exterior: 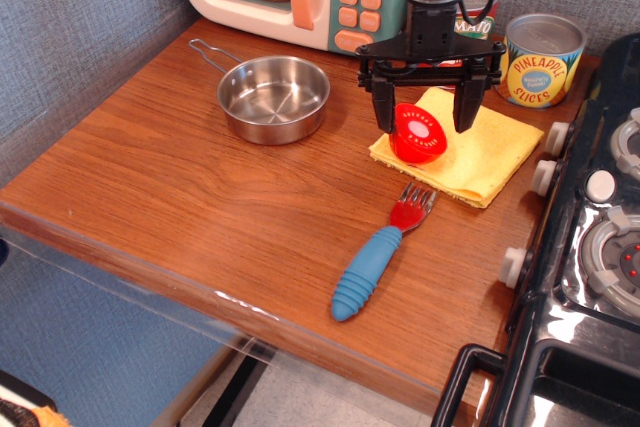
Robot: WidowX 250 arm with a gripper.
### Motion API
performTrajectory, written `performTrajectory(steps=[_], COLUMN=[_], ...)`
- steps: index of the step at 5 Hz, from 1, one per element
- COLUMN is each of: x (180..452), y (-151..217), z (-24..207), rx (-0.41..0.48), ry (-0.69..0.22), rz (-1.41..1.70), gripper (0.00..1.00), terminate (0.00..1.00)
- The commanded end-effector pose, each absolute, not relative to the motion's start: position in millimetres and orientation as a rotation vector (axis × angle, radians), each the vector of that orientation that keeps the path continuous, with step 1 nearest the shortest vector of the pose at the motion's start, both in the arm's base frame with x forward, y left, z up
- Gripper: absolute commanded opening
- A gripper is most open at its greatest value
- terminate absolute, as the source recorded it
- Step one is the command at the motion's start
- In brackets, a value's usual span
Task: Move the tomato from the towel to the edge of the counter.
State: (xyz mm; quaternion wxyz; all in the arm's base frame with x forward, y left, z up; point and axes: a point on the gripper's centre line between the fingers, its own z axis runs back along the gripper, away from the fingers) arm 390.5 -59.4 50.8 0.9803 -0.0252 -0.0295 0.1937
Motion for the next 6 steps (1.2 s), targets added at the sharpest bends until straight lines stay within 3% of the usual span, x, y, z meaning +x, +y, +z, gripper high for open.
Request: performTrajectory(steps=[1,2,3,5,6], x=[405,398,396,396,389], y=[-42,-43,-44,-52,-43], z=[49,37,33,54,81], rx=[0.019,0.038,0.026,-0.011,-0.045], ry=[-0.084,-0.048,-0.043,-0.087,-0.132], rz=[0.424,0.421,0.417,0.376,0.387], gripper=[1.0,1.0,0.0,0.0,0.0], terminate=[0.0,0.0,0.0,0.0,0.0])
